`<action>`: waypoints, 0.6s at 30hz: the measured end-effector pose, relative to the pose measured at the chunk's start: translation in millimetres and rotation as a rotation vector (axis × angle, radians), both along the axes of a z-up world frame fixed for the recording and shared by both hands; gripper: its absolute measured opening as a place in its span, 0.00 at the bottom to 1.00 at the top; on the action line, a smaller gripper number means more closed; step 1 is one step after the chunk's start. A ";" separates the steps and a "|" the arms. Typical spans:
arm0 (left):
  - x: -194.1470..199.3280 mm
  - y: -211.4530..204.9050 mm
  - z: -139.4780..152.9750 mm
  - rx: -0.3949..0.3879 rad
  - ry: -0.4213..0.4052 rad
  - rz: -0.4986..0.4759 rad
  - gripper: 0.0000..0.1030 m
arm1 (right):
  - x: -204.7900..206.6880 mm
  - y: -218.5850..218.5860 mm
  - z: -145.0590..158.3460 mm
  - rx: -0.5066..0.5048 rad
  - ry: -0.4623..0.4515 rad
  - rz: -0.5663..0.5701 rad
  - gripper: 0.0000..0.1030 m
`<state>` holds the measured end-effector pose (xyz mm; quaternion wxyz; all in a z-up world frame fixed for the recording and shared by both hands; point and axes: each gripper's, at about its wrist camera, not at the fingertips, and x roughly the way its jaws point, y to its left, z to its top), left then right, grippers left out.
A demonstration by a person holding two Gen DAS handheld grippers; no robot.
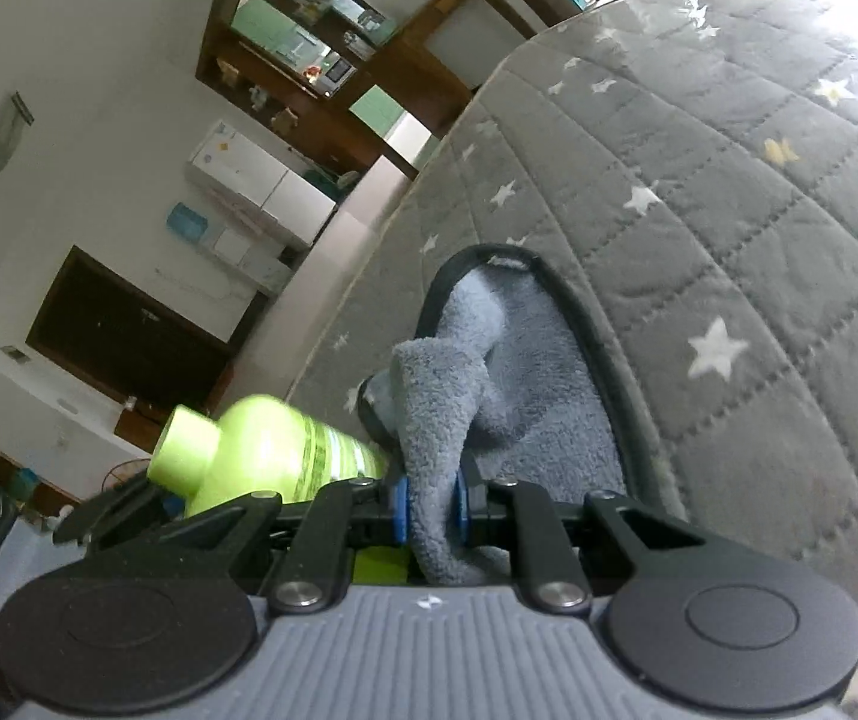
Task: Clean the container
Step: 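Rub the towel along the bottle's side with the right gripper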
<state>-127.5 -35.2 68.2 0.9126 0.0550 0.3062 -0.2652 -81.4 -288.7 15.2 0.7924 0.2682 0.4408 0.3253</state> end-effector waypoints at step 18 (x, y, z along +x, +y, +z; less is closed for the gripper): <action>-11.8 5.9 -1.5 0.036 -0.024 0.011 0.64 | 7.0 0.1 56.3 0.148 -0.130 0.015 0.14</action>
